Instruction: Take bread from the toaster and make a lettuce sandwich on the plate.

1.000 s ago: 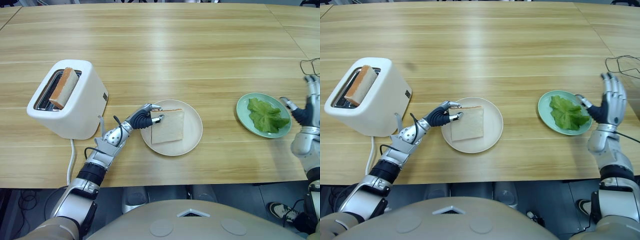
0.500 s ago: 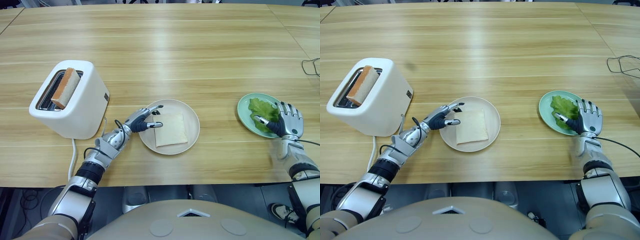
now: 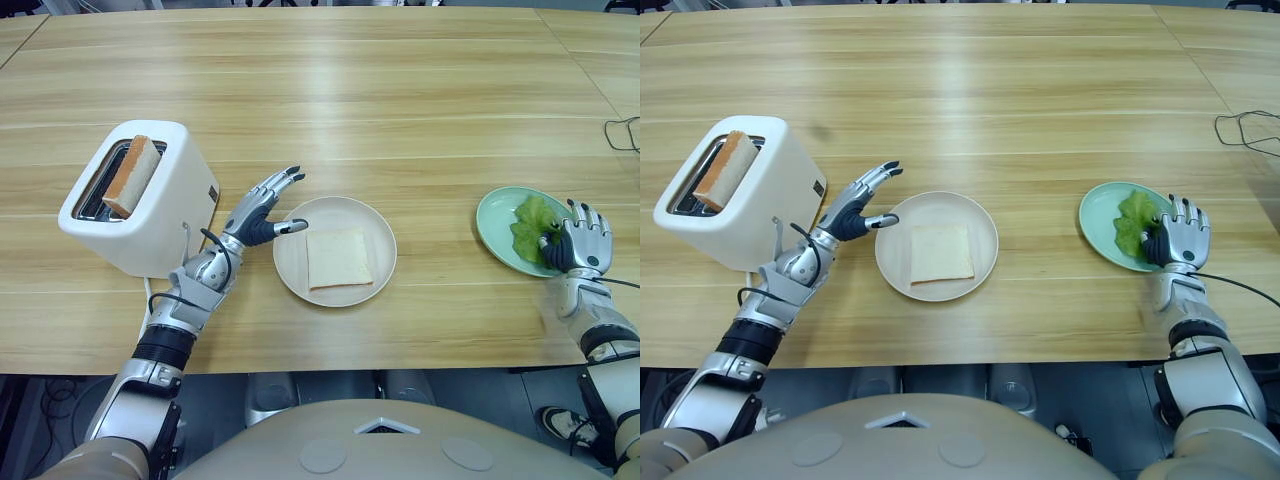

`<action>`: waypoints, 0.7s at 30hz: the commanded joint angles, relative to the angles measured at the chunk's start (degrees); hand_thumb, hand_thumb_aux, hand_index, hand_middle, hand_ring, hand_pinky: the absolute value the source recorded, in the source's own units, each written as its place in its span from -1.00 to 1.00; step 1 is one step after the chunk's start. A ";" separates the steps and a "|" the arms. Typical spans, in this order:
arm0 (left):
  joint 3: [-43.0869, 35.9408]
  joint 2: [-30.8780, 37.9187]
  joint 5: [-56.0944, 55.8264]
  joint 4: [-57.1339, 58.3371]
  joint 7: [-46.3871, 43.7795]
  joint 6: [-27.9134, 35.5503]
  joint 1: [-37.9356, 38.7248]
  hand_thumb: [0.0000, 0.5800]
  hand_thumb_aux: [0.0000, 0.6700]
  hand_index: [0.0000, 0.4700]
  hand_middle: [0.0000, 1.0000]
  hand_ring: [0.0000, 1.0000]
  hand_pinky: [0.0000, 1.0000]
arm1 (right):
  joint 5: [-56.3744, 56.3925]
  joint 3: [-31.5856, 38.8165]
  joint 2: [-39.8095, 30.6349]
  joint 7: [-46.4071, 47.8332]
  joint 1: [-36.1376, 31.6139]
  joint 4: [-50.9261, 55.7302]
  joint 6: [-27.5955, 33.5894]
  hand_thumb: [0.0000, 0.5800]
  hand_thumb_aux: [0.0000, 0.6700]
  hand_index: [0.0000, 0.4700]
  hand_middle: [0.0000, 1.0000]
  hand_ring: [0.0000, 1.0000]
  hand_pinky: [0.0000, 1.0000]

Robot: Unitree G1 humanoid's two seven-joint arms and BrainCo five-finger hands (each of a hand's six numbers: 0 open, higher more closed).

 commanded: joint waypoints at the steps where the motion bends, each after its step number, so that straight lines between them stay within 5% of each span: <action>1: 0.76 0.30 0.05 -1.62 -0.06 0.90 1.48 -1.00 -1.00 -1.00 -1.00 -1.00 -1.00 | -0.11 1.14 -0.82 -0.89 0.33 -1.29 0.49 1.00 1.00 0.96 -1.00 -1.00 -1.00; 5: 2.20 0.55 -0.41 -2.01 0.83 1.11 1.88 -1.00 -1.00 -1.00 -1.00 -1.00 -1.00 | -0.80 1.37 -1.25 -3.63 0.71 -4.60 0.11 1.00 1.00 0.96 -1.00 -1.00 -1.00; 10: 5.00 0.20 -1.57 -2.90 3.13 -0.37 2.51 -1.00 -1.00 -1.00 -1.00 -1.00 -1.00 | -0.10 -0.92 -2.39 -4.69 5.55 -24.90 -4.10 1.00 1.00 0.96 -1.00 -1.00 -1.00; 14: 8.59 -0.37 -4.78 -6.77 5.07 -2.82 4.52 -1.00 -1.00 -1.00 -1.00 -1.00 -1.00 | 4.92 -5.42 -2.25 2.31 11.49 -46.48 -7.72 1.00 1.00 0.96 -1.00 -1.00 -1.00; 21: 13.77 -0.85 -3.02 -13.82 9.49 -5.47 8.04 -1.00 -1.00 -1.00 -1.00 -1.00 -1.00 | 9.76 -3.78 2.89 13.77 16.64 -63.19 -16.25 1.00 1.00 0.96 -1.00 -1.00 -1.00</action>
